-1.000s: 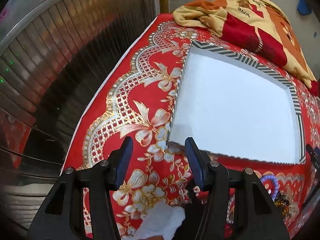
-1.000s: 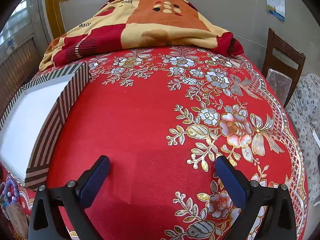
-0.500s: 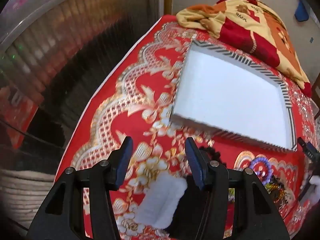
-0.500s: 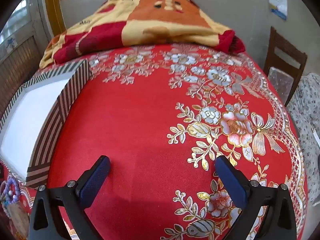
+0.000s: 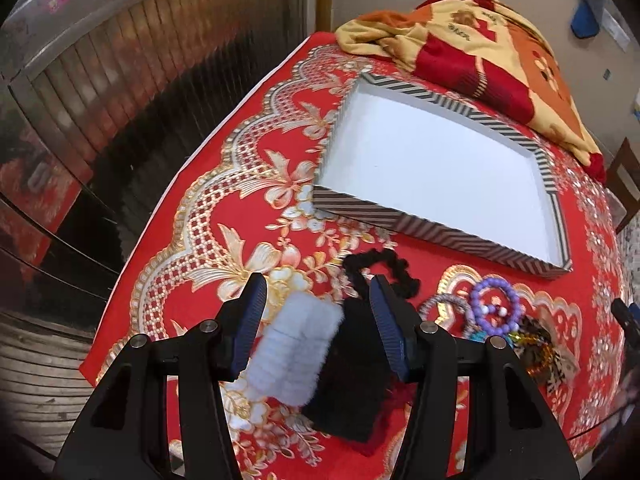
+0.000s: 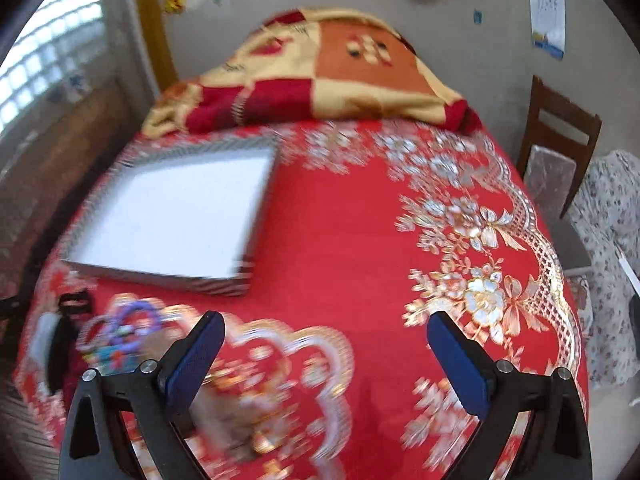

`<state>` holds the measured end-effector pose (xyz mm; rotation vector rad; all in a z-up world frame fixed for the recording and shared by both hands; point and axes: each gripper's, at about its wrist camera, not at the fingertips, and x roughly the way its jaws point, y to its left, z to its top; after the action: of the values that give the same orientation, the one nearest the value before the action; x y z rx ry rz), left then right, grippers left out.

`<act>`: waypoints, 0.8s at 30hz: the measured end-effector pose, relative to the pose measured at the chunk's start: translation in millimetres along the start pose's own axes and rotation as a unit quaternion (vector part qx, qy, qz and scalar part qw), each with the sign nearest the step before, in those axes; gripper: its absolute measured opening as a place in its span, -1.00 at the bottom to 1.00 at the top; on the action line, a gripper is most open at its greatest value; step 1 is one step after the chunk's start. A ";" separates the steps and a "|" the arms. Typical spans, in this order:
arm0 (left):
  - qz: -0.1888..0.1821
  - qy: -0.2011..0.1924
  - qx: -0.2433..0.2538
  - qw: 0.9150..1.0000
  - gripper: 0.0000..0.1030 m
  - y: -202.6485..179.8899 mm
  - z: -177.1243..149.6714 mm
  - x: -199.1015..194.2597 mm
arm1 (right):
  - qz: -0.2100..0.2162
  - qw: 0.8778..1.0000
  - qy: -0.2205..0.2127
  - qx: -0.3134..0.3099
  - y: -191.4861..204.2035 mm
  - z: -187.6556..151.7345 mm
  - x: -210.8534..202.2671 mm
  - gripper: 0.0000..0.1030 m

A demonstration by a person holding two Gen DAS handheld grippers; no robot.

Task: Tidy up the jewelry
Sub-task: 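Move both grippers toward the jewelry pile beside the striped tray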

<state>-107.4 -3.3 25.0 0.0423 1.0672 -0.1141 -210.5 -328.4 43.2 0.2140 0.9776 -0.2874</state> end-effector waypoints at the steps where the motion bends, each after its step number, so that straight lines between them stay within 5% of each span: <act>1: -0.002 -0.003 0.003 1.000 0.04 -3.4 -0.9 -3.0 | 0.006 1.000 0.000 -0.001 8.0 -3.6 -5.0 0.95; 6: -0.011 -0.019 0.018 1.000 0.04 -18.2 -3.9 -18.0 | 0.042 0.999 0.001 0.014 35.0 -20.6 -20.5 0.95; 24: -0.017 -0.043 0.042 0.998 0.04 -32.0 -21.6 -44.5 | 0.052 0.997 -0.012 -0.049 91.0 -21.9 -48.2 0.95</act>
<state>-151.2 -29.9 54.3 0.0952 0.9778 -0.1904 -222.6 -229.1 76.2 0.1702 0.9501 -0.1459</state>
